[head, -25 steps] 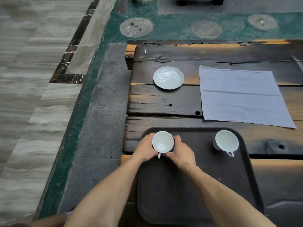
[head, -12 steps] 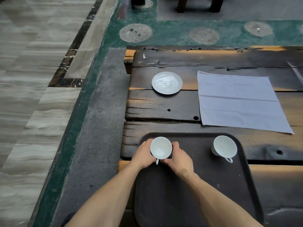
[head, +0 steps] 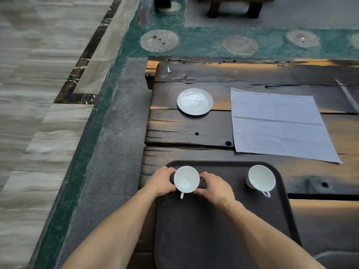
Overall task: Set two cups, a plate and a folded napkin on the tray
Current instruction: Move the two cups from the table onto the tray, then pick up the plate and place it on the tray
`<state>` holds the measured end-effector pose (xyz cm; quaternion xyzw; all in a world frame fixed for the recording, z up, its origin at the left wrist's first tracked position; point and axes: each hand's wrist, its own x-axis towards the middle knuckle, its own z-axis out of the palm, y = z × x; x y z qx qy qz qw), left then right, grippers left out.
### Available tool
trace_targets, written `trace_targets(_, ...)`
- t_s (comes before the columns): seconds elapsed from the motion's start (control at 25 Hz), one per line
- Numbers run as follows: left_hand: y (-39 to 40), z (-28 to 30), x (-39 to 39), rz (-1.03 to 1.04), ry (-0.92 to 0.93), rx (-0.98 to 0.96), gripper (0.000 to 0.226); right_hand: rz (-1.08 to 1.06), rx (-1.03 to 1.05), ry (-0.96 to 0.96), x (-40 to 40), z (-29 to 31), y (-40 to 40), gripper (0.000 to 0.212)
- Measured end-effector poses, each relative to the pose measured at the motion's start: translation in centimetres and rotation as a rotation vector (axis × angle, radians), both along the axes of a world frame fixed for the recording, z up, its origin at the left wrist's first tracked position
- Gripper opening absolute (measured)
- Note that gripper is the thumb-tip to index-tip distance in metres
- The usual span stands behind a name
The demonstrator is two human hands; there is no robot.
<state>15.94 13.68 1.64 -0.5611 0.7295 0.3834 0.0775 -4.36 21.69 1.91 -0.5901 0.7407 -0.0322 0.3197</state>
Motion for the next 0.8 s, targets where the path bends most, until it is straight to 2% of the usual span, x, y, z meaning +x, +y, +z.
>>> trace_targets(0.2,-2.3,0.3,0.1,-0.030,-0.040,-0.017,0.037,0.088,-0.004,0.083,-2.0,-0.1,-1.8,0.030)
trace_targets(0.4,-5.7,0.5,-0.8,-0.116,-0.112,-0.029,0.025,0.124,0.006,0.140,-3.2,-0.7,-4.2,0.028)
trace_targets(0.64,-9.7,0.2,-2.1,-0.156,-0.146,-0.035,0.020,0.117,0.024,0.131,-4.4,-1.4,-7.8,0.022)
trace_targets(0.8,-13.1,0.1,-3.2,-0.225,-0.207,-0.095,0.024,0.108,0.025,0.136,-5.9,-1.4,-10.9,0.025)
